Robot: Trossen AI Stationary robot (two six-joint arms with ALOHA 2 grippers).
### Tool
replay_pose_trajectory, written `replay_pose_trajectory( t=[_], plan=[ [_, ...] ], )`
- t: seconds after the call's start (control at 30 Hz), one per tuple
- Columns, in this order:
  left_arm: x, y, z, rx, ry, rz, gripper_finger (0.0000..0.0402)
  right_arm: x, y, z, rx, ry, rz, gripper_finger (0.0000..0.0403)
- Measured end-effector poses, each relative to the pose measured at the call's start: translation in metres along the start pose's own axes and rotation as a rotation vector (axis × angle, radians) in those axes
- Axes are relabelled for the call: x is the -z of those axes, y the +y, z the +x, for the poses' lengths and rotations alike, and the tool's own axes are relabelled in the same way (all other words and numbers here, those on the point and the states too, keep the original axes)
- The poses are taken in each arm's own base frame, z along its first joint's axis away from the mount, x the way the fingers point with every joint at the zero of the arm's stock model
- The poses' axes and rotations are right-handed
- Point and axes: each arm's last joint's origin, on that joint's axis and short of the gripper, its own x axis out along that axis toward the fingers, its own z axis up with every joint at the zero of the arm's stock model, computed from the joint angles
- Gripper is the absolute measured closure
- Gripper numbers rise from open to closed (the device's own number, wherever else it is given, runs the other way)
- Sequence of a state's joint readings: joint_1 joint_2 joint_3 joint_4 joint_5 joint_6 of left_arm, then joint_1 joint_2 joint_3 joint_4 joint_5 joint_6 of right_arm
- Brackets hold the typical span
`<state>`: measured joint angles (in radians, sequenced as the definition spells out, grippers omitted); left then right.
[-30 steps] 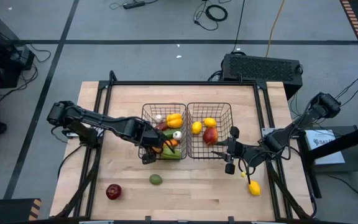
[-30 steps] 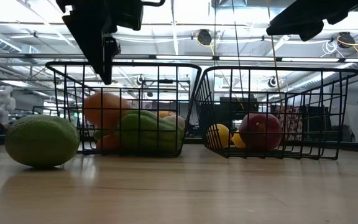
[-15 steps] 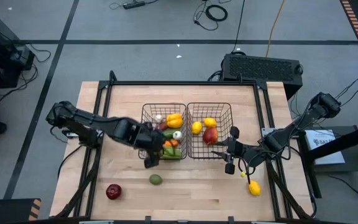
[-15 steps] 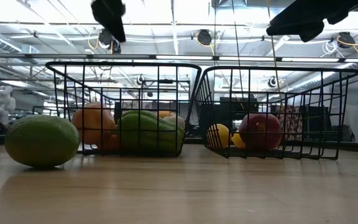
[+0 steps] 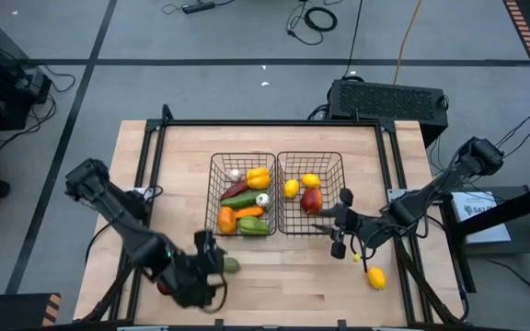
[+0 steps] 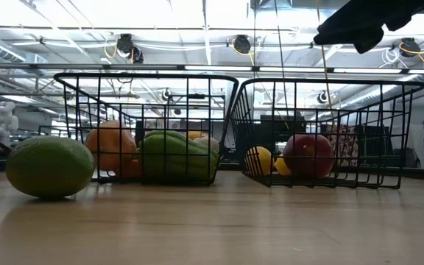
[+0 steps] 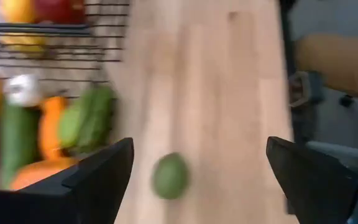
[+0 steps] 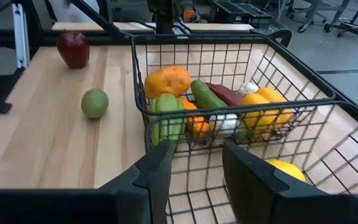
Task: Sort produce into baskets
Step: Put the green lime into the right black wire basket
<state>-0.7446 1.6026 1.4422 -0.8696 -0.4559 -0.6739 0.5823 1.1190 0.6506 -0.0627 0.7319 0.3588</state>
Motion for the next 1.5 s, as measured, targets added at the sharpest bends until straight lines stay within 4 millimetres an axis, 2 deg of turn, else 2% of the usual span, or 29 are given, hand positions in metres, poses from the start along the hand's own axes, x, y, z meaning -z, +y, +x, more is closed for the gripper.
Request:
replay_pose_trajectory(
  t=[0.1,0.23,0.43,0.63,0.87,1.17,1.5],
  plan=[
    [0.011,-0.02,0.015,0.027,-0.003,0.027,0.0029,-0.001,0.003,0.003,-0.008,-0.02,0.014,0.0268],
    [0.031,-0.035,0.045,-0.009,0.058,0.08,0.0029,-0.004,0.007,0.006,-0.02,-0.055,0.023,0.0268],
    [0.056,-0.042,0.082,-0.096,0.147,0.119,0.0029,-0.007,0.01,0.006,-0.039,-0.086,0.051,0.0268],
    [0.077,-0.04,0.107,-0.18,0.189,0.179,0.0052,-0.007,0.013,0.003,-0.058,-0.089,0.075,0.0268],
    [0.09,-0.029,0.115,-0.268,0.179,0.225,0.0094,-0.008,0.015,0.002,-0.07,-0.1,0.096,0.0268],
    [0.109,-0.016,0.128,-0.282,0.219,0.251,0.01,-0.008,0.015,0.002,-0.071,-0.103,0.1,0.0268],
    [0.104,-0.009,0.136,-0.279,0.192,0.289,0.01,-0.008,0.015,0.002,-0.097,-0.095,0.113,0.0268]
  ],
)
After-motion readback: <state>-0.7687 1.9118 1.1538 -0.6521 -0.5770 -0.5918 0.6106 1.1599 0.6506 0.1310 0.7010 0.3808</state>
